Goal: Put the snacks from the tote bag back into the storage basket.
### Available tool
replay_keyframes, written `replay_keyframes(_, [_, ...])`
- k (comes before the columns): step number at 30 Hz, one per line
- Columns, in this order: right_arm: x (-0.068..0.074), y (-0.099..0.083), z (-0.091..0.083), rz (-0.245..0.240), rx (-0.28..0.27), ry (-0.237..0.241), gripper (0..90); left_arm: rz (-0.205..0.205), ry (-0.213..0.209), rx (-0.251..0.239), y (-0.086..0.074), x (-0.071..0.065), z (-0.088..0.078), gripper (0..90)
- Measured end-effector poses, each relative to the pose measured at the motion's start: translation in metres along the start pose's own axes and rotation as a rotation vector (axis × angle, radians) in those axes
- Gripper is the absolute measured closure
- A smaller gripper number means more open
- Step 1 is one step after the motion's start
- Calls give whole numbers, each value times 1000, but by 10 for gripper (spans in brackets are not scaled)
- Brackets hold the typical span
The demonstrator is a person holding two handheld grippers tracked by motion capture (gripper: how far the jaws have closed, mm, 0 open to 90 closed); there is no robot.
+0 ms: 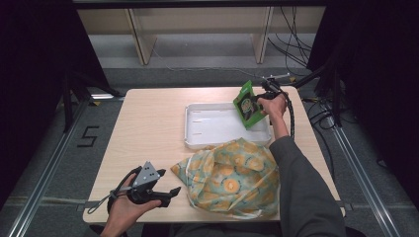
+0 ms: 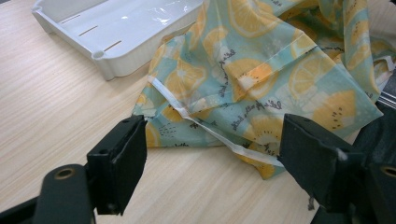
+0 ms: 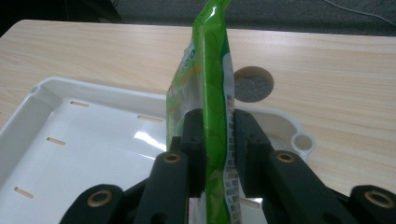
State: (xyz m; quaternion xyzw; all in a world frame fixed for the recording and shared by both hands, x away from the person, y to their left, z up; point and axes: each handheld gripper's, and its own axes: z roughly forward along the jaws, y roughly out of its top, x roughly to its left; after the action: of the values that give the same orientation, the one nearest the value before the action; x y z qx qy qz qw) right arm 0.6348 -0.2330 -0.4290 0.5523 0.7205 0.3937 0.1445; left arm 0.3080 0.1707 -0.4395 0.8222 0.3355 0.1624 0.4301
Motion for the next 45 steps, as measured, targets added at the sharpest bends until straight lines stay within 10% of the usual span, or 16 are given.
replay_keyframes(14, [-4,0,-1,17,46,-21,744,11,-6,17,0,1,-1,233])
replay_keyframes(19, [-1,-1,-1,103,95,-27,741,18,-7,19,0,1,-1,236])
replay_keyframes(20, [-6,-1,-1,37,86,-39,741,31,-8,21,1,1,-1,236])
replay_keyframes(45, [-13,-12,8,114,96,-44,789,13,-15,17,1,0,-1,242])
